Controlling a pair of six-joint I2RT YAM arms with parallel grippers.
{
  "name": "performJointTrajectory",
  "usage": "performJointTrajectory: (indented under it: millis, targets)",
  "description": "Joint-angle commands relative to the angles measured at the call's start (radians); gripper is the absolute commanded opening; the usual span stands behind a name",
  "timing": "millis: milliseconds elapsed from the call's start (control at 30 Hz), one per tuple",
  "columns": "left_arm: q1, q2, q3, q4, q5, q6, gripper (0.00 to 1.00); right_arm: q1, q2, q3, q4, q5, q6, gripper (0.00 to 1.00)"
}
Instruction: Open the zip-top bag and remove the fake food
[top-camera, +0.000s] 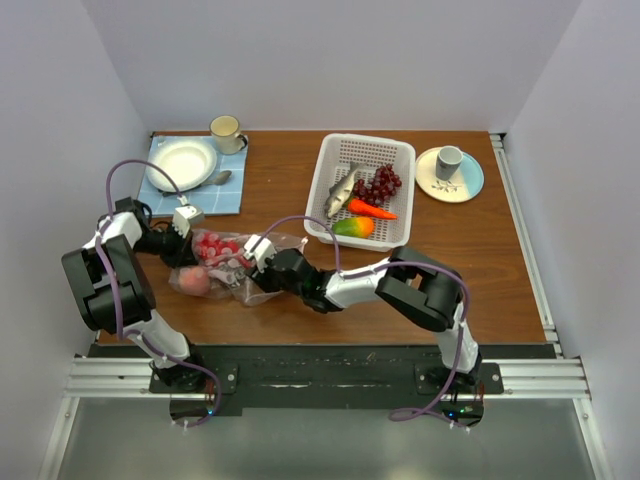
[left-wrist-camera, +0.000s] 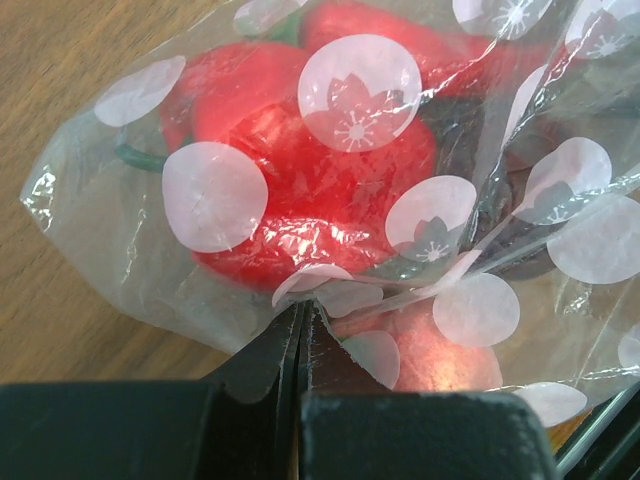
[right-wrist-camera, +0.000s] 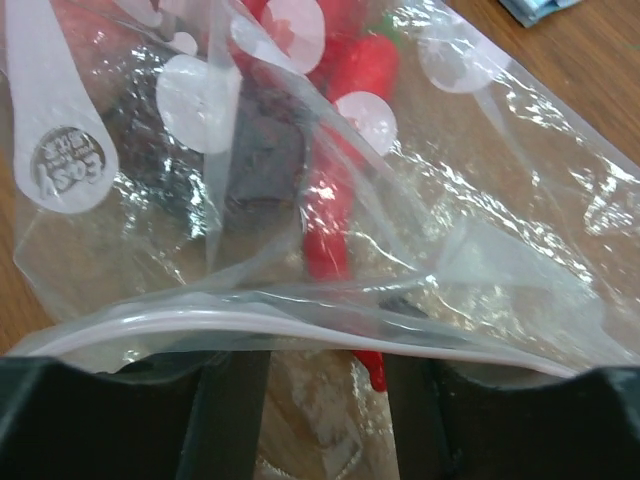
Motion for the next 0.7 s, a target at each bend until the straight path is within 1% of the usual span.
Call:
performJointTrajectory:
  millis: [0, 200, 300, 400, 433, 500, 667]
  targets:
    - [-0.002, -0.008, 0.022, -0.018, 0.007, 0.03, 0.0, 0.0, 0.048, 0.059, -0.002, -0.026, 0.061, 0.47]
    - [-0.002, -0.011, 0.019, -0.019, 0.001, 0.034, 0.0, -0.009, 0.093, 0.062, -0.008, -0.004, 0.092, 0.39]
    - [-0.004, -0.011, 0.018, -0.021, -0.005, 0.038, 0.0, -0.015, 0.091, 0.04, -0.006, -0.007, 0.115, 0.33]
    - [-0.004, -0.012, 0.018, -0.018, -0.003, 0.036, 0.0, -0.017, 0.071, 0.014, -0.006, -0.016, 0.139, 0.21]
    - [-0.002, -0.011, 0.016, -0.018, -0.003, 0.036, 0.0, -0.018, 0.067, 0.002, -0.009, -0.016, 0.154, 0.12]
    - [-0.002, -0.011, 0.013, -0.015, -0.003, 0.038, 0.0, -0.017, 0.041, -0.015, -0.012, -0.016, 0.177, 0.0]
    - [-0.002, -0.014, 0.006, -0.005, -0.014, 0.038, 0.0, -0.015, -0.033, -0.093, -0.04, -0.021, 0.23, 0.0]
